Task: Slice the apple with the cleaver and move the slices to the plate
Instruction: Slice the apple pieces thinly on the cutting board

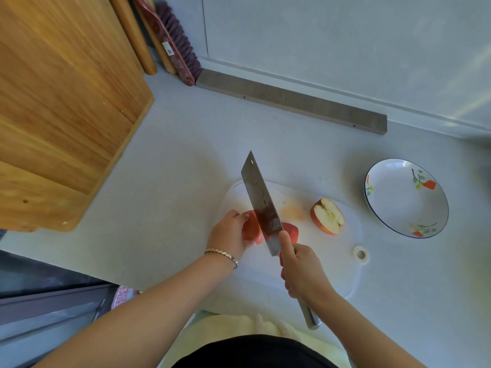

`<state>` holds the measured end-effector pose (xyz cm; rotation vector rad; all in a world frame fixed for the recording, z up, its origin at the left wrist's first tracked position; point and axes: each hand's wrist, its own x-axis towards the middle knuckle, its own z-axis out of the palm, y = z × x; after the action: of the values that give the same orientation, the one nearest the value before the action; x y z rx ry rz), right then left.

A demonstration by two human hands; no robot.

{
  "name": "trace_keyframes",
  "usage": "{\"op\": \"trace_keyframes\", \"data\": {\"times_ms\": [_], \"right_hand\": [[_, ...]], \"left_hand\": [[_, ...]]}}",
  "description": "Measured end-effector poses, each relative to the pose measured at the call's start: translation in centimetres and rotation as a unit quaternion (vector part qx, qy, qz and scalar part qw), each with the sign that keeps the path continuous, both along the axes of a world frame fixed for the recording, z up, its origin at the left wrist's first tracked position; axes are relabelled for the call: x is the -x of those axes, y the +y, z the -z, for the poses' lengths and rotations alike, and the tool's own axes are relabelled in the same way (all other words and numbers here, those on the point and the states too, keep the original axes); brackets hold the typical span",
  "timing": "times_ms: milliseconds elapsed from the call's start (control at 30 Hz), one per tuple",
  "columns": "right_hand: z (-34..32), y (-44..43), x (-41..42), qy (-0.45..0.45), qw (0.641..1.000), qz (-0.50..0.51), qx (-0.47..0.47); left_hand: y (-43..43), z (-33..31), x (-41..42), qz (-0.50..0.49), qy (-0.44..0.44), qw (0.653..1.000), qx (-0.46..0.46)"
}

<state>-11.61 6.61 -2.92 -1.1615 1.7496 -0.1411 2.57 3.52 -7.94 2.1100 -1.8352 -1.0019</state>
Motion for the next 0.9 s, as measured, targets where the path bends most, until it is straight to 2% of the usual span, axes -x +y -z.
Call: {"op": "trace_keyframes", "data": {"times_ms": [267, 500, 667, 900], "right_hand": [[-0.3, 0.7, 0.5, -0.006, 0.999, 0.016, -0.038], [2.3, 0.6, -1.6, -0.009, 0.999, 0.024, 0.037], [1.1, -0.7, -0.4, -0.057, 0.996, 0.064, -0.005], [-0.2, -0.1, 0.6, -0.032, 0.999, 0.028, -0.007]], "left_hand": [[-0.3, 0.0, 0.2, -0.004, 0.019, 1.0, -0.006], [0.2, 0.0, 0.3, -0.001, 0.027, 1.0, 0.005], [0.1, 0.0, -0.2, 0.004, 0.042, 0.999, -0.009], [0.0, 0.0, 0.0, -0.015, 0.029, 0.999, -0.03]]}}
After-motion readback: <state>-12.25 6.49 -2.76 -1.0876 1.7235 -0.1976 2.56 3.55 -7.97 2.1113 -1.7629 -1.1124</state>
